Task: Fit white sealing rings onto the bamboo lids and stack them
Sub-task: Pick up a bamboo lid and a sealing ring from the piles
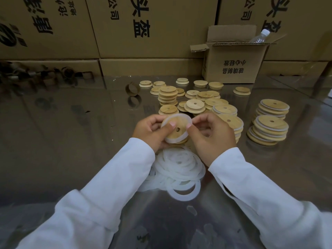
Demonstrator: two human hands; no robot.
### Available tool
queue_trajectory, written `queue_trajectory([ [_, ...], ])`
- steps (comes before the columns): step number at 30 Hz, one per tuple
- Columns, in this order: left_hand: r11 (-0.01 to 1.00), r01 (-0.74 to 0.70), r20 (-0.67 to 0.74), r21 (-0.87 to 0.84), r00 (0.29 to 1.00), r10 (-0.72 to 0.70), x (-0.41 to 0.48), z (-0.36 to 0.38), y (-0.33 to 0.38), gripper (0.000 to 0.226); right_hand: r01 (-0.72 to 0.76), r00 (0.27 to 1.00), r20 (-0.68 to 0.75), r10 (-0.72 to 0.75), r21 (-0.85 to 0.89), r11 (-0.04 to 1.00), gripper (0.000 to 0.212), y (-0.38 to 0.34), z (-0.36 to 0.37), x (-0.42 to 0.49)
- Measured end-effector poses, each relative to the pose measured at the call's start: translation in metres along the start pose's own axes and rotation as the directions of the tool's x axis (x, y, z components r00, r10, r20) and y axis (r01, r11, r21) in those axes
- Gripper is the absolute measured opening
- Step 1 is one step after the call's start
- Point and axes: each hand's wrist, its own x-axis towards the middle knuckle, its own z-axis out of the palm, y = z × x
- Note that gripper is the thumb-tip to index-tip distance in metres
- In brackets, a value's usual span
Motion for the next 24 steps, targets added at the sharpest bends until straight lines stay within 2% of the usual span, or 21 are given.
queue_trajectory([
  [4, 0.998, 0.043, 0.037, -0.055, 0.998, -0.041, 0.0005, -0.0005, 0.0013, 0.013, 0.008, 0.999, -0.031, -0.009, -0.049, 0.999, 0.011, 0.0016, -0.0024, 0.0012],
  [8, 0.994, -0.057, 0.063, 0.093, 0.997, 0.051, -0.0015, -0.0001, 0.0013, 0.012, 0.093, 0.995, 0.028, -0.091, -0.113, 0.989, 0.015, 0.0000, -0.0024, 0.0003],
  [11, 0.982, -0.120, 0.075, 0.143, 0.991, 0.110, -0.0027, -0.0009, 0.0020, 0.012, 0.123, 0.991, 0.061, -0.115, -0.145, 0.982, 0.012, 0.0007, -0.0012, -0.0001],
  [17, 0.962, -0.240, 0.085, 0.133, 0.969, 0.231, -0.0022, -0.0022, 0.0062, 0.018, 0.045, 0.999, 0.032, -0.043, -0.072, 0.996, 0.013, 0.0017, -0.0037, 0.0046],
  [24, 0.955, -0.271, 0.058, 0.119, 0.962, 0.266, -0.0022, -0.0032, 0.0068, 0.016, 0.073, 0.996, 0.049, -0.071, -0.056, 0.996, 0.013, -0.0022, -0.0049, 0.0063],
])
